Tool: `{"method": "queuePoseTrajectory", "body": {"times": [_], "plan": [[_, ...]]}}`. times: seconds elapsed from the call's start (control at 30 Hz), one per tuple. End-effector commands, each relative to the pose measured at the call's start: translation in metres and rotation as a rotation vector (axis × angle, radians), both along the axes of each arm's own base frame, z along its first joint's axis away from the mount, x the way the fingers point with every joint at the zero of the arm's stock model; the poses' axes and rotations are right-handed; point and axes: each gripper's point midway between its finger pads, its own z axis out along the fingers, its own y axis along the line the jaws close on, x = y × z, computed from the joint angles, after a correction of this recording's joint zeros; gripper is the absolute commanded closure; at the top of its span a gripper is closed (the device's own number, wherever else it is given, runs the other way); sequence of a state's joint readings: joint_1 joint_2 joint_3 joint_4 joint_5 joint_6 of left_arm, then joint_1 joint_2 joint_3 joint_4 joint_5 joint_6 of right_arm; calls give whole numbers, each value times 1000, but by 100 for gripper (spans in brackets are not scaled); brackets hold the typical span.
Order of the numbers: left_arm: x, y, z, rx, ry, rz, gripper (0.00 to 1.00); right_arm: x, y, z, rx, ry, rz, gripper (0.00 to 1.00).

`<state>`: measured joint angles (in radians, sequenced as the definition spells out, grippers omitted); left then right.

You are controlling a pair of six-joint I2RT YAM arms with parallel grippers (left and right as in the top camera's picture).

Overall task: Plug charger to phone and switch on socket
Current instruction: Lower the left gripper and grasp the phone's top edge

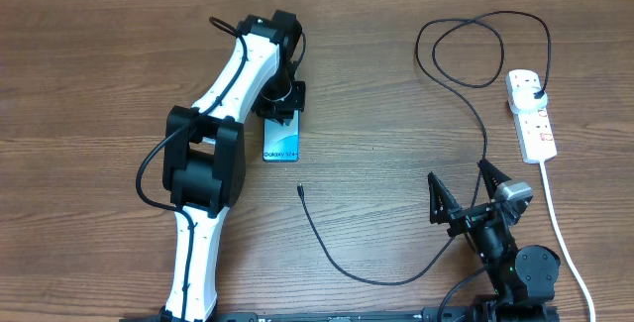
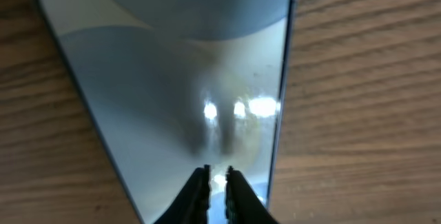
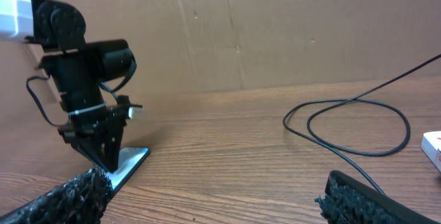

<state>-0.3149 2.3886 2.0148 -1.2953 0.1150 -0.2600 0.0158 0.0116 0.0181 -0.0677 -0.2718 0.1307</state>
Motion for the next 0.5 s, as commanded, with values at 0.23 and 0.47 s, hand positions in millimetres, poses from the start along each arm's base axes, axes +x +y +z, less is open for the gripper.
{"method": "queuePoseTrajectory", "body": {"times": [0.23,0.47], "plan": [[-15,7,-20,42,52,2,58,0,0,-1,-1,-6,-3,0],[0,9,-4,67,-4,-6,1,0,0,-1,-2,-6,-3,0]]}}
